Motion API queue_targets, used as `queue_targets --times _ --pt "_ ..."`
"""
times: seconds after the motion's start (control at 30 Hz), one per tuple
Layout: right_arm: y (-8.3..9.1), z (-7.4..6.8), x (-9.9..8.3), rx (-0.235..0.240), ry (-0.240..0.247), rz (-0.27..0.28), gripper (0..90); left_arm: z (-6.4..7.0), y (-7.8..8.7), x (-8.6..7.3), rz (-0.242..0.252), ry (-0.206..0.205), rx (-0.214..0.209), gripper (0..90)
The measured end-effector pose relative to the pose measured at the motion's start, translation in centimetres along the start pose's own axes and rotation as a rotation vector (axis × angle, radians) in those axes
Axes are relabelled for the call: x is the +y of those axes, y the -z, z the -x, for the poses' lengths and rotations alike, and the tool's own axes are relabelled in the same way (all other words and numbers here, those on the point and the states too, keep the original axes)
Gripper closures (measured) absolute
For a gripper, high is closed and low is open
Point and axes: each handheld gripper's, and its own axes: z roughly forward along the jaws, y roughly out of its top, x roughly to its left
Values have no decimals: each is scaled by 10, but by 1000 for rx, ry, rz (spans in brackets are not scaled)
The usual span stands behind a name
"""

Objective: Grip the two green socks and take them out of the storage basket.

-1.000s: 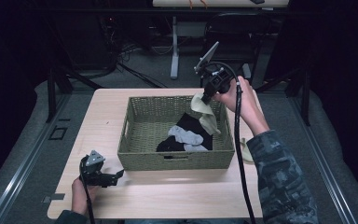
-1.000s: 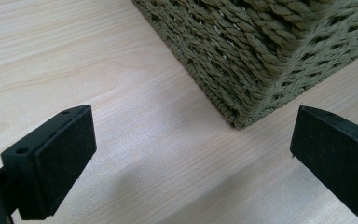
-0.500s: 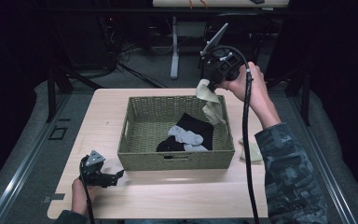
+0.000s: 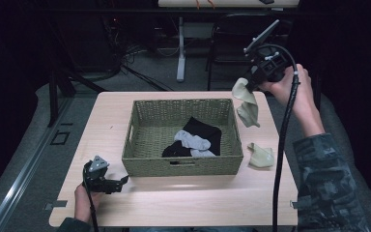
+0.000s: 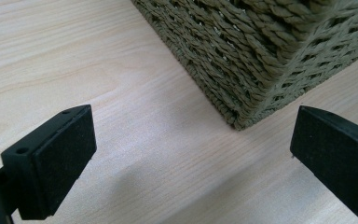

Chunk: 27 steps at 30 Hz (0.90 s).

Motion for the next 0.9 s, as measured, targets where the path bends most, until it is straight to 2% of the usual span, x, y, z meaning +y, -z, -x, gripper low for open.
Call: queue_targets --times 0.13,0.2,0.4,0.57,0.77,0.9 --pt "-2 17 -14 -22 -41 6 886 0 0 0 2 1 -5 3" --pt "-8 25 -22 -55 -60 -9 887 0 0 0 2 2 -5 3" --pt "-42 48 -46 -59 -119 -65 886 0 0 0 -1 -4 1 3" --pt "-72 63 -63 -36 -163 -72 886 0 0 0 0 1 3 3" --pt "-112 72 -83 -14 -206 -95 885 -1 0 0 4 0 1 3" --pt "-137 70 -95 -19 -202 -112 885 -1 1 0 2 1 -1 3"
